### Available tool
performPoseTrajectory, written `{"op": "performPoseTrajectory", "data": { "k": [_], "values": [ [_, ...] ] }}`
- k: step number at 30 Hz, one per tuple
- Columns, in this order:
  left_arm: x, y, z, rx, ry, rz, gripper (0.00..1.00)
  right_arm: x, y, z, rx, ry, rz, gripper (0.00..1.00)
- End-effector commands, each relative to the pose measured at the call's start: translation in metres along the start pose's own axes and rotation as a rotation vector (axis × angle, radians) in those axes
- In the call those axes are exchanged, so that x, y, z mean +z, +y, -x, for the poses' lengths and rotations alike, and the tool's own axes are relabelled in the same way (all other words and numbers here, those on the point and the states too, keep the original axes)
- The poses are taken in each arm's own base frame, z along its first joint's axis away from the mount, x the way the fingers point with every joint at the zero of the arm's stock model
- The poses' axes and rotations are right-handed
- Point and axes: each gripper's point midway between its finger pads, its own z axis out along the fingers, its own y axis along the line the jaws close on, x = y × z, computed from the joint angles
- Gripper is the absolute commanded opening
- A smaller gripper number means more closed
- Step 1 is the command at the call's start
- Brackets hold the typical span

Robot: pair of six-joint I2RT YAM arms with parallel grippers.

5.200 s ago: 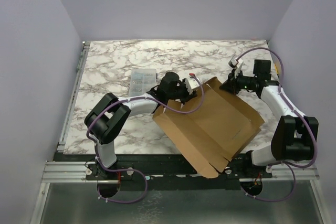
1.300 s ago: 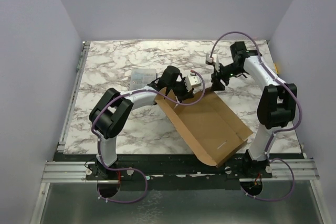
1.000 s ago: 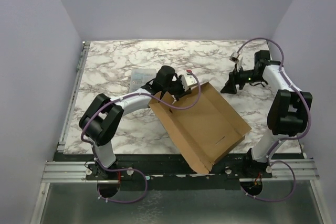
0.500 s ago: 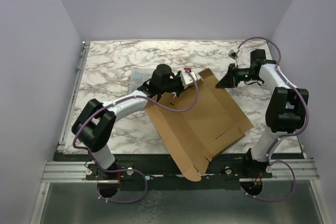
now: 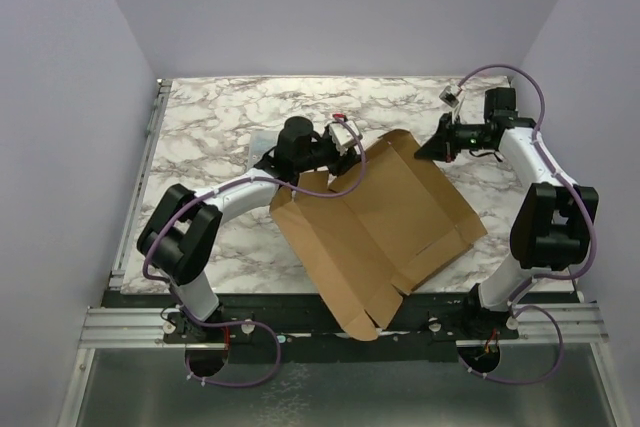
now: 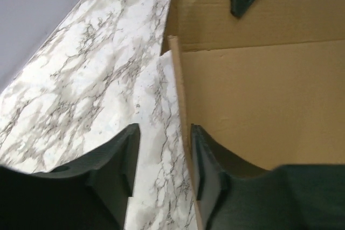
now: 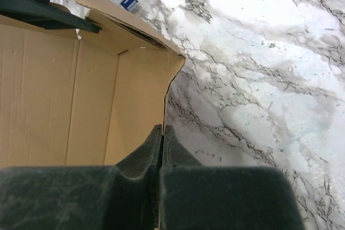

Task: Fold the paper box
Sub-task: Fold the paper box at the center of the board.

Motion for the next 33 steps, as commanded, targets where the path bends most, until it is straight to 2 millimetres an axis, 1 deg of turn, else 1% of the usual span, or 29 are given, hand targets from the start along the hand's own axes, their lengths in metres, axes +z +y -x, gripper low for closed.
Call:
{"op": "performPoseTrajectory", "data": {
  "k": [1, 4, 6, 7, 9, 11, 14, 19, 22, 24, 26, 28, 30, 33],
  "values": [
    [-0.010, 0.026, 0.001, -0.109, -0.031, 0.059, 0.52, 0.001, -0.011, 0.000, 0.008, -0.006, -0.049, 0.00],
    [-0.025, 0.054, 0.022, -0.146, -0.074, 0.134, 0.58, 0.004, -0.016, -0.001, 0.039, -0.012, -0.061, 0.00],
    [-0.040, 0.077, 0.040, -0.165, -0.106, 0.200, 0.64, 0.005, -0.019, -0.005, 0.051, -0.007, -0.066, 0.00],
    [-0.046, 0.086, 0.049, -0.169, -0.117, 0.226, 0.67, 0.007, -0.021, -0.008, 0.058, -0.002, -0.069, 0.00],
    [-0.055, 0.098, 0.061, -0.182, -0.103, 0.262, 0.74, 0.008, -0.025, -0.015, 0.073, 0.009, -0.081, 0.00],
    [-0.060, 0.106, 0.067, -0.196, -0.070, 0.282, 0.76, 0.011, -0.030, -0.023, 0.100, 0.018, -0.092, 0.00],
    [-0.062, 0.112, 0.071, -0.227, -0.014, 0.298, 0.77, 0.014, -0.034, -0.035, 0.155, 0.027, -0.102, 0.01],
    [-0.066, 0.113, 0.081, -0.259, 0.012, 0.314, 0.77, 0.019, -0.037, -0.048, 0.229, 0.030, -0.119, 0.01],
    [-0.064, 0.106, 0.086, -0.253, 0.036, 0.305, 0.77, 0.019, -0.039, -0.050, 0.262, 0.031, -0.130, 0.01],
    [-0.054, 0.087, 0.081, -0.240, 0.100, 0.284, 0.77, 0.018, -0.040, -0.051, 0.289, 0.025, -0.133, 0.01],
    [-0.041, 0.063, 0.071, -0.209, 0.172, 0.260, 0.77, 0.017, -0.039, -0.051, 0.311, 0.019, -0.136, 0.01],
    [-0.026, 0.032, 0.057, -0.171, 0.236, 0.237, 0.77, 0.016, -0.038, -0.052, 0.333, 0.015, -0.140, 0.01],
    [-0.013, 0.007, 0.038, -0.139, 0.301, 0.247, 0.77, 0.015, -0.035, -0.054, 0.344, 0.012, -0.146, 0.02],
    [0.000, -0.015, 0.010, -0.076, 0.401, 0.316, 0.77, 0.013, -0.032, -0.058, 0.348, 0.011, -0.168, 0.03]
  ]
}}
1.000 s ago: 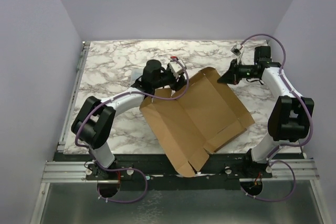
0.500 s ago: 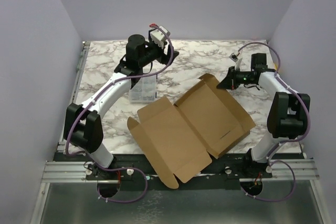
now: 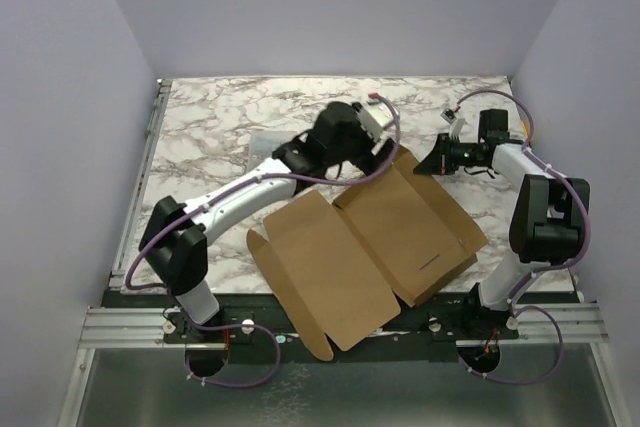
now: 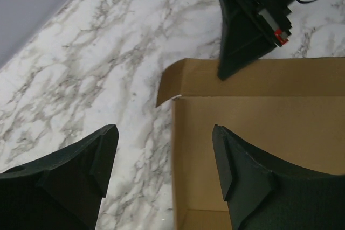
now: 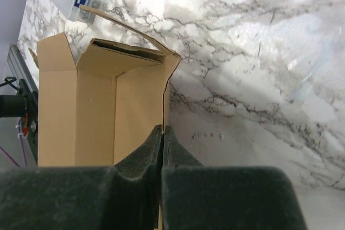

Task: Fold the paper box
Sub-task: Fold the paper box at the center of the board.

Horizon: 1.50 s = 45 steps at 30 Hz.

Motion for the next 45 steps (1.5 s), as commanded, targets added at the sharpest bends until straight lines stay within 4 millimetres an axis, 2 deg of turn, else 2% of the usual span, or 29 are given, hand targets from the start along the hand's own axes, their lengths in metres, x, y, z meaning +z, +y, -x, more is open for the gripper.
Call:
{"op": "performPoseTrajectory", "data": {
  "k": [1, 5, 10, 13, 18, 22, 25, 30, 32, 35, 41, 45],
  "values": [
    [0.020, -0.020, -0.071, 0.116, 0.225, 0.152, 0.78, -0.006, -0.001, -0.004, 0.015, -0.018, -0.048, 0.03],
    [0.033, -0.027, -0.093, 0.160, 0.270, 0.122, 0.79, -0.009, -0.003, -0.010, 0.006, -0.009, -0.080, 0.03],
    [0.025, -0.027, -0.109, 0.205, 0.300, 0.069, 0.83, -0.019, -0.008, -0.014, 0.034, -0.031, -0.136, 0.03],
    [0.015, -0.027, -0.124, 0.143, 0.330, 0.010, 0.90, -0.025, -0.008, -0.013, 0.047, -0.046, -0.134, 0.03],
    [0.006, -0.017, -0.162, 0.046, 0.437, -0.036, 0.90, -0.026, -0.006, -0.013, 0.053, -0.052, -0.121, 0.02],
    [0.007, -0.016, -0.174, -0.009, 0.479, -0.049, 0.90, -0.025, -0.005, -0.014, 0.057, -0.051, -0.113, 0.02],
    [0.013, -0.022, -0.179, -0.055, 0.495, -0.072, 0.85, -0.024, -0.005, -0.016, 0.066, -0.049, -0.100, 0.02],
    [0.019, -0.034, -0.194, -0.126, 0.557, -0.109, 0.68, -0.022, -0.005, -0.019, 0.080, -0.044, -0.090, 0.02],
    [0.019, -0.041, -0.197, -0.152, 0.567, -0.140, 0.61, -0.021, -0.005, -0.019, 0.082, -0.043, -0.090, 0.02],
    [0.017, -0.044, -0.194, -0.166, 0.564, -0.147, 0.60, -0.021, -0.007, -0.019, 0.083, -0.043, -0.096, 0.02],
    [0.009, -0.022, -0.161, -0.207, 0.485, -0.089, 0.62, -0.020, -0.008, -0.021, 0.090, -0.039, -0.094, 0.02],
    [0.008, -0.027, -0.146, -0.234, 0.442, -0.141, 0.65, -0.020, -0.008, -0.022, 0.097, -0.036, -0.087, 0.02]
  ]
}}
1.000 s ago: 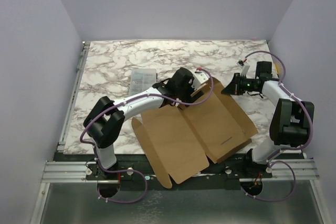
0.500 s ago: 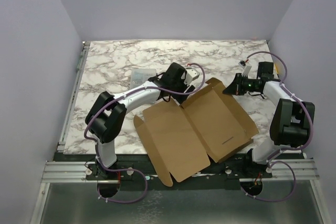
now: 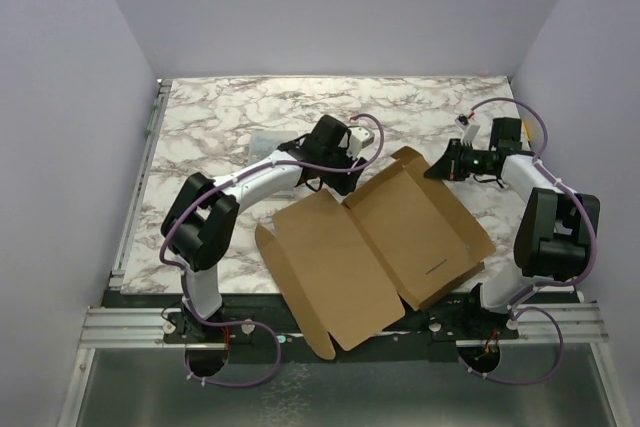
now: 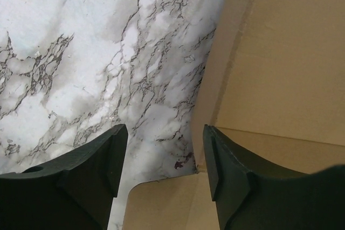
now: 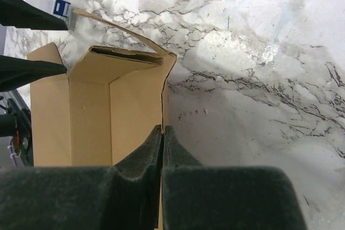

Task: Fold the paper box
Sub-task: Fold the paper box at the center of the board.

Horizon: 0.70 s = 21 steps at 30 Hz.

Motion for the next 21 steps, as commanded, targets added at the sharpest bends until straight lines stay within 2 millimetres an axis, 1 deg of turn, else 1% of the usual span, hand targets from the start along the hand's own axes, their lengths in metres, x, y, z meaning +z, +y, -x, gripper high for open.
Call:
{"op": "performPoseTrajectory", "data": {
  "k": [1, 6, 9, 14, 15, 20, 21],
  "values": [
    [-0.016, -0.019, 0.017, -0.036, -0.043, -0.100, 0.65, 0.004, 0.003, -0.007, 0.031, 0.013, 0.032, 0.02],
    [-0.002, -0.031, -0.003, -0.027, 0.013, -0.119, 0.65, 0.004, 0.004, -0.008, 0.034, 0.015, 0.038, 0.02],
    [0.005, -0.037, -0.010, -0.006, 0.038, -0.106, 0.65, 0.005, 0.003, -0.009, 0.038, 0.017, 0.040, 0.02],
    [0.012, -0.032, -0.021, 0.029, 0.087, -0.039, 0.61, 0.006, 0.004, -0.010, 0.045, 0.021, 0.046, 0.02],
    [0.013, -0.031, -0.023, 0.040, 0.101, -0.026, 0.58, 0.005, 0.004, -0.009, 0.043, 0.019, 0.046, 0.02],
    [0.014, -0.027, -0.025, 0.071, 0.139, 0.012, 0.29, 0.005, 0.009, -0.010, 0.055, 0.017, 0.066, 0.02],
    [0.013, -0.027, -0.022, 0.078, 0.139, 0.017, 0.20, 0.004, 0.011, -0.010, 0.057, 0.015, 0.072, 0.02]
  ]
}}
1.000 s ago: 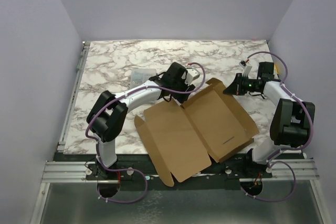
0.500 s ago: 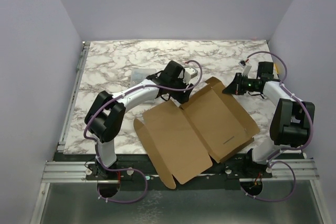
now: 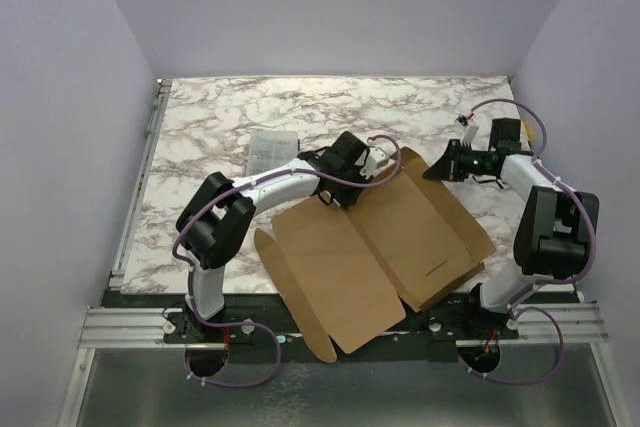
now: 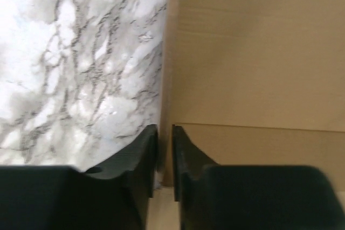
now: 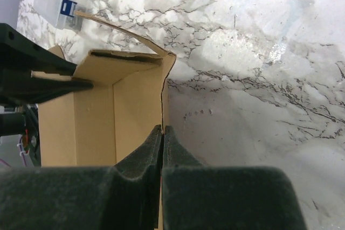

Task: Fold the paper box
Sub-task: Fold the paper box at the center of the board.

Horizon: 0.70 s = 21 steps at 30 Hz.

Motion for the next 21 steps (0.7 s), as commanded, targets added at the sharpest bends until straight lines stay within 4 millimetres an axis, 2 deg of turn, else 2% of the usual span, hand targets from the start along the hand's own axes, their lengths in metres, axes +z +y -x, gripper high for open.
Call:
{"op": "performPoseTrajectory", "data": {
  "k": [1, 2, 3, 7, 10, 15, 21],
  "values": [
    [-0.006, 0.011, 0.007, 0.036, 0.033, 0.072, 0.09, 0.002, 0.011, -0.008, 0.037, 0.008, 0.061, 0.02],
    [-0.008, 0.012, 0.010, 0.044, 0.035, 0.081, 0.02, 0.002, 0.013, -0.007, 0.041, 0.006, 0.073, 0.02],
    [-0.012, 0.013, 0.015, 0.058, 0.037, 0.095, 0.00, 0.001, 0.016, -0.007, 0.045, 0.004, 0.084, 0.02],
    [-0.035, 0.022, 0.043, 0.147, 0.026, 0.190, 0.00, -0.003, 0.031, -0.006, 0.039, -0.018, 0.136, 0.02],
    [-0.045, 0.033, 0.056, 0.234, 0.045, 0.240, 0.00, -0.006, 0.042, -0.006, 0.022, -0.036, 0.188, 0.02],
    [-0.040, 0.054, 0.061, 0.401, 0.105, 0.285, 0.01, -0.003, 0.043, -0.010, 0.044, -0.031, 0.218, 0.06],
    [-0.014, 0.076, 0.082, 0.595, 0.138, 0.317, 0.03, 0.010, 0.031, -0.019, 0.107, -0.005, 0.245, 0.14]
  ]
}}
